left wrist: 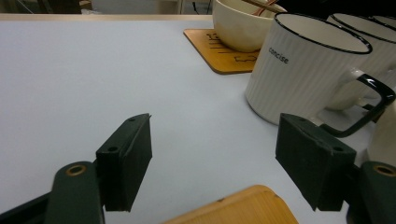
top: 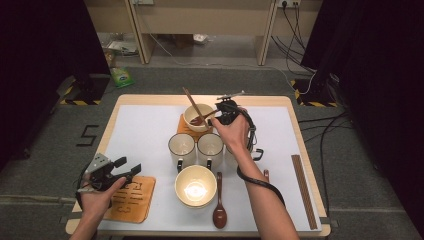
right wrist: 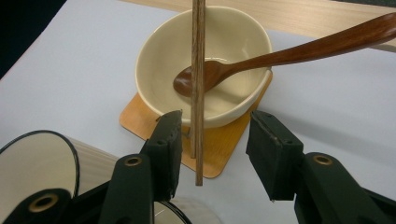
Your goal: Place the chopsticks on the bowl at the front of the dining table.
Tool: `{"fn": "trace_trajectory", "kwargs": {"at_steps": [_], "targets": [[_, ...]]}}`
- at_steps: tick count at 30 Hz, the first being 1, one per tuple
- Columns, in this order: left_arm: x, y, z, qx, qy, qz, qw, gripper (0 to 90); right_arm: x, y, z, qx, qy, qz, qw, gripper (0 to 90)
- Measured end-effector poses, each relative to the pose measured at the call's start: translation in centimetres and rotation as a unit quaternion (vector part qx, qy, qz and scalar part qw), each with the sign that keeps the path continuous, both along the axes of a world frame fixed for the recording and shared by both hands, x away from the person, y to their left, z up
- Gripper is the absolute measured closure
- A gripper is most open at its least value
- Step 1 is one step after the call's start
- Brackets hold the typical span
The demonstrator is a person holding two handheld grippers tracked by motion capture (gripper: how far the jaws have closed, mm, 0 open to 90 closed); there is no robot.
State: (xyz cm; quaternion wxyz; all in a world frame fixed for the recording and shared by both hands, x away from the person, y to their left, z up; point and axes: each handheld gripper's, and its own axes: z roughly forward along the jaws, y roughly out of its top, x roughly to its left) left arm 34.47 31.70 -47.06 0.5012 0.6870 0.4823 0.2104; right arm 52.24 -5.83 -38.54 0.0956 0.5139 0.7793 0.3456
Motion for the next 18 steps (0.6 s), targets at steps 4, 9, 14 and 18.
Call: {"fn": "trace_trajectory", "kwargs": {"at_steps": [4, 9, 14, 18], "targets": [[1.2, -0.1, 0.4, 0.001, -0.005, 0.000, 1.0000, 26.4, -0.4, -0.4, 0.3, 0.006, -0.005, -0.001, 1.0000, 53.3], [2.7, -0.3, 0.6, -0.003, -0.004, -0.001, 1.0000, 26.3, -0.9, -0.9, 0.7, 0.011, -0.014, -0.002, 0.9998, 51.8], [4.4, -0.6, 0.9, -0.002, -0.005, -0.002, 1.0000, 26.2, -1.3, -1.2, 0.9, 0.013, -0.025, -0.001, 0.9996, 50.4], [5.6, -1.0, 1.0, 0.000, -0.008, -0.005, 1.0000, 26.1, -1.8, -1.5, 1.0, 0.018, -0.033, -0.002, 0.9993, 49.5]]}}
